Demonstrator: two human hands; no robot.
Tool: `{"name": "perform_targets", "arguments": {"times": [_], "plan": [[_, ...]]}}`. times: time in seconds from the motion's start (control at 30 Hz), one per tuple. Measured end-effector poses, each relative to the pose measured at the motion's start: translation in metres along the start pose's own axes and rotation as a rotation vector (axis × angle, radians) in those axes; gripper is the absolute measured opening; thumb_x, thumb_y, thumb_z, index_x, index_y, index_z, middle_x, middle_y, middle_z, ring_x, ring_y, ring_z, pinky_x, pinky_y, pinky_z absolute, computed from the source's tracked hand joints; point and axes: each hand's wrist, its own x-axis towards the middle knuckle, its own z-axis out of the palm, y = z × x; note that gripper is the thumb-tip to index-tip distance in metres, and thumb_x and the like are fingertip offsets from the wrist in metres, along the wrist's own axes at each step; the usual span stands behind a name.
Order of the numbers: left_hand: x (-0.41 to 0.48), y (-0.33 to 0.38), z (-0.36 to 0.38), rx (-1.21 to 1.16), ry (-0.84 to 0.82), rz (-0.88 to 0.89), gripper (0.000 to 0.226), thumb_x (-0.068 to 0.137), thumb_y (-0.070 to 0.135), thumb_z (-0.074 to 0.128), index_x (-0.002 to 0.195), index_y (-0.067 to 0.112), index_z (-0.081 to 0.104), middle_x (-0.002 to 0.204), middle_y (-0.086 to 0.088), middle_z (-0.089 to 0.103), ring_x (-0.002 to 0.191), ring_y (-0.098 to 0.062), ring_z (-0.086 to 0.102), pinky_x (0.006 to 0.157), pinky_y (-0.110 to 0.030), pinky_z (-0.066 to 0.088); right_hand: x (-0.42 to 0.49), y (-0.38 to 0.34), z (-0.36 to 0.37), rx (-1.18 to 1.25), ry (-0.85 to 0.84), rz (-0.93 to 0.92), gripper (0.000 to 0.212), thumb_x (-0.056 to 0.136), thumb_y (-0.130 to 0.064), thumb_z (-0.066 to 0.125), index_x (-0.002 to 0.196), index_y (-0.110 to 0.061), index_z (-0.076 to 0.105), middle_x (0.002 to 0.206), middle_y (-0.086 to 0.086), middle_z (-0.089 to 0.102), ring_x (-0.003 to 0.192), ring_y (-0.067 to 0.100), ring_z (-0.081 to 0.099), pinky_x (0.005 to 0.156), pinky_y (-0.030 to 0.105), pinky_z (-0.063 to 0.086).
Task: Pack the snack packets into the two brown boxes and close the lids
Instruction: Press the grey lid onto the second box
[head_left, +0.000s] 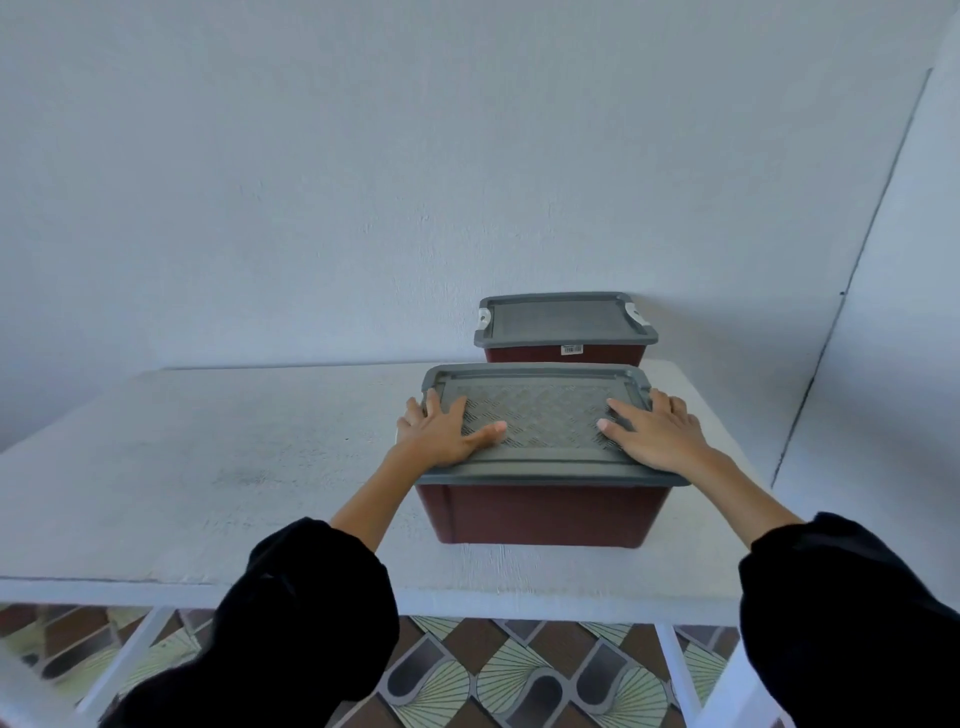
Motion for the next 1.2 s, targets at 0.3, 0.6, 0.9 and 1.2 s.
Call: {"name": "perform_targets", "arguments": {"times": [0.3, 0.6, 0.9, 1.2], "plan": [[0.023, -0.01, 0.001, -0.005, 0.047, 0.101, 0.063, 0.092, 0.063, 0.019, 0.148, 0.035, 0.009, 0.157, -0.009, -0.013, 0.144, -0.029, -0.016, 0.115, -0.054, -0.002, 0.013, 0.001, 0.001, 0.08, -0.008, 0.109, 0.063, 0.089, -0.063, 0.031, 0.146, -0.038, 0.017, 0.152, 0.02, 0.006, 0.138, 0.042, 0.015, 0.11, 0.053, 0.024], [0.023, -0.009, 0.004, 0.109, 0.019, 0.109, 0.073, 0.086, 0.071, 0.021, 0.148, 0.037, 0.002, 0.157, -0.013, -0.008, 0.145, -0.027, -0.015, 0.116, -0.049, 0.005, 0.017, -0.007, 0.002, 0.137, 0.047, 0.169, 0.062, 0.09, -0.055, 0.043, 0.143, -0.031, 0.024, 0.143, 0.021, 0.024, 0.132, 0.041, 0.027, 0.103, 0.047, 0.032], [0.027, -0.009, 0.006, 0.187, 0.078, 0.133, 0.075, 0.085, 0.072, 0.017, 0.148, 0.033, 0.005, 0.157, -0.016, 0.001, 0.145, -0.034, -0.008, 0.114, -0.058, -0.001, 0.017, -0.014, 0.008, 0.162, 0.164, 0.208, 0.064, 0.088, -0.05, 0.049, 0.143, -0.026, 0.027, 0.139, 0.022, 0.03, 0.128, 0.042, 0.031, 0.103, 0.048, 0.032], [0.027, -0.009, 0.006, 0.202, 0.052, 0.214, 0.07, 0.087, 0.07, 0.018, 0.147, 0.039, 0.002, 0.159, -0.003, -0.006, 0.144, -0.033, -0.012, 0.112, -0.058, -0.01, 0.012, -0.035, 0.019, -0.016, 0.256, 0.039, 0.048, 0.097, -0.019, 0.043, 0.143, -0.024, 0.031, 0.137, 0.021, 0.039, 0.13, 0.039, 0.028, 0.106, 0.056, 0.027]]}}
